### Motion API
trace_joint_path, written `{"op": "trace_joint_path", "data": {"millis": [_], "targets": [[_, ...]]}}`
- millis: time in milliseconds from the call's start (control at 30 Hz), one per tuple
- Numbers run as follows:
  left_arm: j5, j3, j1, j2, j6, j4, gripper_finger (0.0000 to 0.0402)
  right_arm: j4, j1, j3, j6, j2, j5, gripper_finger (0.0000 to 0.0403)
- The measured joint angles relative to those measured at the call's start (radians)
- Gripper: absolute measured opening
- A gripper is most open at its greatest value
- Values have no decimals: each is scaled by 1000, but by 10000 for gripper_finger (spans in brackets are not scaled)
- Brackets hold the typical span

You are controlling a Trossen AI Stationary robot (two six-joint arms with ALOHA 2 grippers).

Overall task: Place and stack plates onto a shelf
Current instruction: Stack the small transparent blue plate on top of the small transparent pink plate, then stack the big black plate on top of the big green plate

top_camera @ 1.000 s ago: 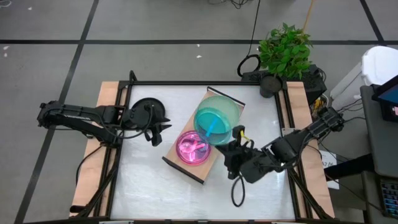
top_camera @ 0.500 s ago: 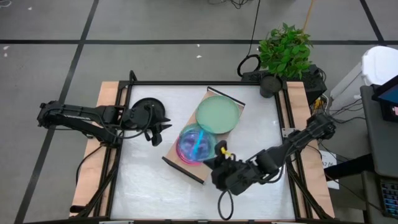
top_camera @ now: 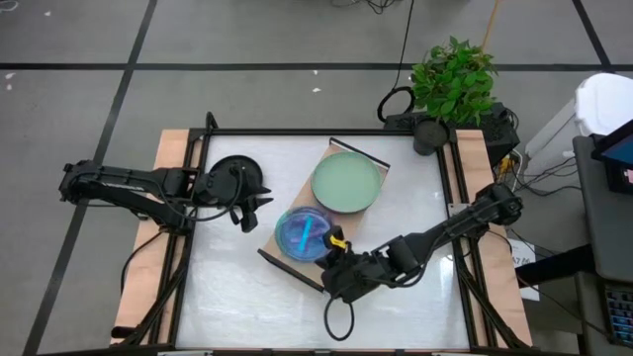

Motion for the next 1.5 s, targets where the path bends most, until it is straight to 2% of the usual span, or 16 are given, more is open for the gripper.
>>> {"op": "trace_joint_path", "data": {"millis": [933,1500], "targets": [[0,0,0,0,-2,1,115,30,-26,-95,18,1,-18,3],[0,0,0,0,-3,1,115,47,-26,-95,33,-5,-17,91]]}}
